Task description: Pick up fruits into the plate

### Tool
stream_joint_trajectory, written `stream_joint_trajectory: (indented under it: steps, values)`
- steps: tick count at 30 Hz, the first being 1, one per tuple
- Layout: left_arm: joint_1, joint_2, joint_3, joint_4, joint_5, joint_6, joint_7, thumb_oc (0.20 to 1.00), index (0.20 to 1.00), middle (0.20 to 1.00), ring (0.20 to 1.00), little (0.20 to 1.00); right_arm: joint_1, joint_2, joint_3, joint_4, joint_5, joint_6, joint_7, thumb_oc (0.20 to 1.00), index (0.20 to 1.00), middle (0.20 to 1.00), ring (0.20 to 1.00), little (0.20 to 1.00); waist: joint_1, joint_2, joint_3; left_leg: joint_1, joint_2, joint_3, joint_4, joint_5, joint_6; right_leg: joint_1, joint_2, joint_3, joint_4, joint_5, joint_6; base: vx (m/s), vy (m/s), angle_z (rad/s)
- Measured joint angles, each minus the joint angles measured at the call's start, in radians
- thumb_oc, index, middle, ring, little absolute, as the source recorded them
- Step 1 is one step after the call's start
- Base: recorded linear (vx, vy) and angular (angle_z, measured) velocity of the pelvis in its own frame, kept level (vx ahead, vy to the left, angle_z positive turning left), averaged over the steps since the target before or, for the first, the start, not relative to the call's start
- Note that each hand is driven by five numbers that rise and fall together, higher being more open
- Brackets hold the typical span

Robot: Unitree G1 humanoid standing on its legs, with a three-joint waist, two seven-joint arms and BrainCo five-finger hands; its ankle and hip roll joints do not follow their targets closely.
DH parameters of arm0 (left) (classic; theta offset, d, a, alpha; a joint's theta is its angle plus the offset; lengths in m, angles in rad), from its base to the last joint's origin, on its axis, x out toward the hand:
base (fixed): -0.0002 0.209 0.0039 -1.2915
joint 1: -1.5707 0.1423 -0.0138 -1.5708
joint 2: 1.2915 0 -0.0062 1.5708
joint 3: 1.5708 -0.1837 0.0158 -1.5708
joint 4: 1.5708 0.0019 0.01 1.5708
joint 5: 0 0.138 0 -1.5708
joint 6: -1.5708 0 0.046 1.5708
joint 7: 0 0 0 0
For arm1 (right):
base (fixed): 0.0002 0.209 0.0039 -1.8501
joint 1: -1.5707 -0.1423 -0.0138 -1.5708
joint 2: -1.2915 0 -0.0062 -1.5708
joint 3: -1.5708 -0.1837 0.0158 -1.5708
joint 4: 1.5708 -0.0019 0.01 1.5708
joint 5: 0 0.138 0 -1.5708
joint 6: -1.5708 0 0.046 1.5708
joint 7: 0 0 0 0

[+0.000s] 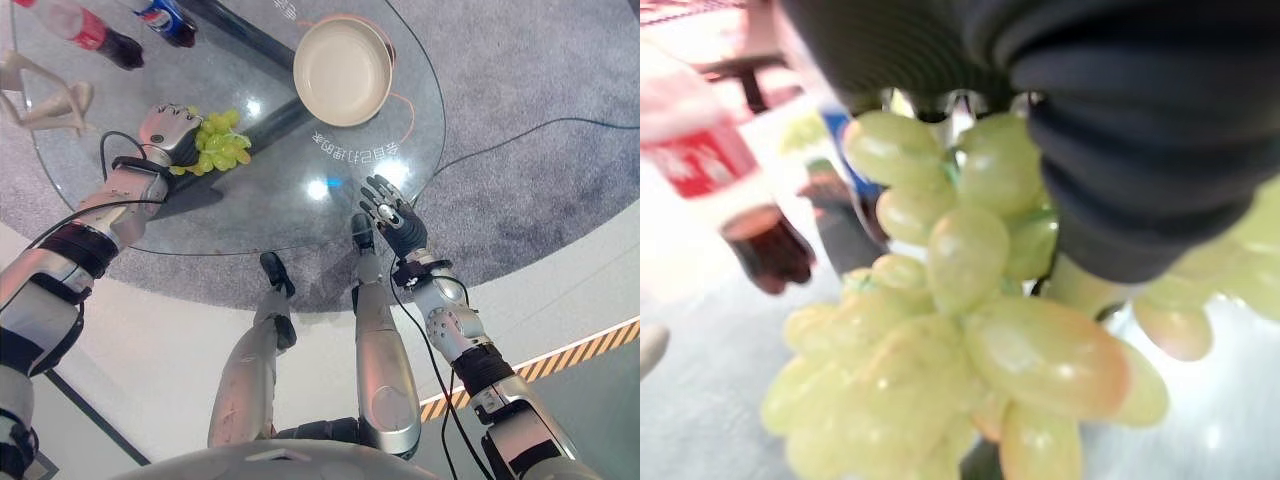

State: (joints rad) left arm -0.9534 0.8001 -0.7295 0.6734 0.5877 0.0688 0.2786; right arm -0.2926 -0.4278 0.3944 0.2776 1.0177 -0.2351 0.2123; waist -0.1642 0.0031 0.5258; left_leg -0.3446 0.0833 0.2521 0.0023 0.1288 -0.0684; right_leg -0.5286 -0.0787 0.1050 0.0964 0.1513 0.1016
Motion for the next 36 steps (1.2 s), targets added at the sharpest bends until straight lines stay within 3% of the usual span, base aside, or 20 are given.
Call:
stream_joint_trajectory:
  steps: [7, 12, 18, 22, 23, 25, 30, 36]
  values:
    - [0.084, 0.009, 0.108, -0.088, -0.171, -0.083, -0.004, 0.2, 0.2, 0.2, 0.2, 0.2, 0.05, 0.024, -0.012, -0.002, -0.027, -0.002, 0.001, 1.0, 1.0, 1.0, 1.0, 1.0, 0.02, 0.003, 0.002, 0.188, 0.006, -0.018, -0.082, 0.014, -0.01, 0.198, 0.004, -0.04, -0.071, 0.001, -0.001, 0.1, 0.011, 0.09]
    - [0.16, 0.053, 0.196, -0.239, -0.328, -0.156, -0.073, 0.2, 0.2, 0.2, 0.2, 0.2, 0.093, 0.027, -0.06, -0.007, -0.106, -0.008, 0.002, 1.0, 1.0, 1.0, 1.0, 1.0, 0.031, 0.005, 0.001, 0.263, 0.011, -0.06, -0.091, 0.012, -0.015, 0.325, 0.0, -0.089, -0.132, 0.001, -0.002, 0.11, 0.005, 0.24]
    - [0.292, 0.082, 0.348, -0.429, -0.571, -0.162, -0.282, 0.2, 0.2, 0.2, 0.2, 0.2, 0.082, -0.013, -0.145, -0.092, -0.283, 0.019, 0.011, 1.0, 1.0, 1.0, 1.0, 1.0, 0.057, 0.007, -0.001, 0.336, 0.022, -0.093, -0.091, 0.004, -0.025, 0.437, 0.003, -0.131, -0.174, 0.003, -0.005, 0.14, -0.025, 0.19]
    - [0.332, 0.082, 0.379, -0.496, -0.652, -0.153, -0.383, 0.2, 0.2, 0.2, 0.2, 0.2, 0.053, -0.063, -0.191, -0.133, -0.382, 0.046, 0.013, 1.0, 1.0, 1.0, 1.0, 1.0, 0.079, 0.006, -0.022, 0.359, 0.023, -0.109, -0.091, 0.001, -0.029, 0.477, 0.0, -0.145, -0.186, 0.002, -0.007, 0.16, -0.034, 0.12]
    - [0.339, 0.076, 0.381, -0.516, -0.686, -0.148, -0.439, 0.2, 0.2, 0.2, 0.2, 0.2, 0.041, -0.107, -0.195, -0.145, -0.426, 0.08, 0.02, 1.0, 1.0, 1.0, 1.0, 1.0, 0.086, 0.006, -0.022, 0.393, 0.023, -0.111, -0.091, 0.001, -0.029, 0.512, 0.002, -0.151, -0.185, 0.002, -0.007, 0.19, -0.008, 0.15]
    - [0.387, 0.071, 0.4, -0.561, -0.744, -0.145, -0.513, 0.2, 0.2, 0.2, 0.2, 0.2, 0.047, -0.138, -0.214, -0.187, -0.46, 0.119, 0.037, 1.0, 1.0, 1.0, 1.0, 1.0, 0.086, 0.007, -0.054, 0.427, 0.025, -0.124, -0.092, -0.009, -0.03, 0.555, -0.003, -0.173, -0.187, -0.01, -0.011, 0.18, -0.005, 0.2]
    - [0.481, 0.017, 0.415, -0.583, -0.865, -0.129, -0.673, 0.2, 0.2, 0.2, 0.2, 0.2, 0.062, -0.158, -0.228, -0.208, -0.491, 0.174, 0.101, 1.0, 1.0, 1.0, 1.0, 1.0, 0.098, 0.011, -0.238, 0.433, 0.02, -0.146, -0.096, -0.027, -0.029, 0.576, -0.015, -0.194, -0.188, -0.031, -0.004, 0.09, 0.014, 0.16]
    - [0.532, -0.008, 0.414, -0.605, -0.985, -0.057, -0.83, 0.2, 0.2, 0.2, 0.2, 0.2, 0.067, -0.186, -0.185, -0.253, -0.51, 0.264, 0.191, 1.0, 1.0, 1.0, 1.0, 1.0, 0.118, 0.02, -0.315, 0.463, 0.018, -0.167, -0.097, -0.033, -0.026, 0.624, -0.02, -0.223, -0.191, -0.04, -0.001, 0.04, 0.014, 0.14]
